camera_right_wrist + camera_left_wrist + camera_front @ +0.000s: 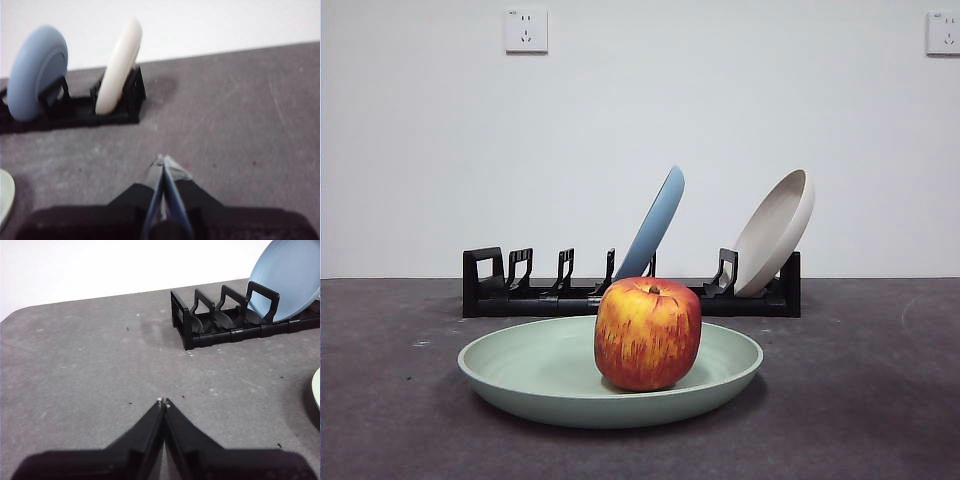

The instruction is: Take the green plate from the plate rack,put the plate on the table,take the apple from the table,put the apple in the plate

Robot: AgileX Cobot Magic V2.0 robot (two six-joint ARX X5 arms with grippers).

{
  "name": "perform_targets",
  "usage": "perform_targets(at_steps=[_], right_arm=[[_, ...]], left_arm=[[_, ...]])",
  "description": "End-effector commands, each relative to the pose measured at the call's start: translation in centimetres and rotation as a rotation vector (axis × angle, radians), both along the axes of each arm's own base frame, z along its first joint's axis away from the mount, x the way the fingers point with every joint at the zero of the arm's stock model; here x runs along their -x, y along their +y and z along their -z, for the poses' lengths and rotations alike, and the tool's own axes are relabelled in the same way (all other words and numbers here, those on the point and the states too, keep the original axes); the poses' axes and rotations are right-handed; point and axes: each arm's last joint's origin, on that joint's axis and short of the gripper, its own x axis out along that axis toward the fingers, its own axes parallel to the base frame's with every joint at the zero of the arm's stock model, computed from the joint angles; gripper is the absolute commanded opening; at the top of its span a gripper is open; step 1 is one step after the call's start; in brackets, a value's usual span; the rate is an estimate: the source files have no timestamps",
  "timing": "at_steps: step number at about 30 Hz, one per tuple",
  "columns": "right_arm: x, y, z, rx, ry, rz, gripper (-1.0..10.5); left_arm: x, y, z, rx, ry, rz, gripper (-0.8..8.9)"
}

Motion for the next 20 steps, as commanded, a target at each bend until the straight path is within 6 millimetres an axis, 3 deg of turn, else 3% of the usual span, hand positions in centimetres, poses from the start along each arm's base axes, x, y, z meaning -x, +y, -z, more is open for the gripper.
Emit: perform_targets(at_steps=[1,20], right_arm=[[-0.15,-0.02,0.95,-0.01,0.02,0.003,0.0],[-0.16,-0.06,1.28,-0.067,0.055,0.023,0.0]], left_arm=[[-0.05,0.03,0.43,0.005,0.011,-0.005,-0.03],[-0.05,0.03,0.43,0.005,0.011,-0.005,-0.03]])
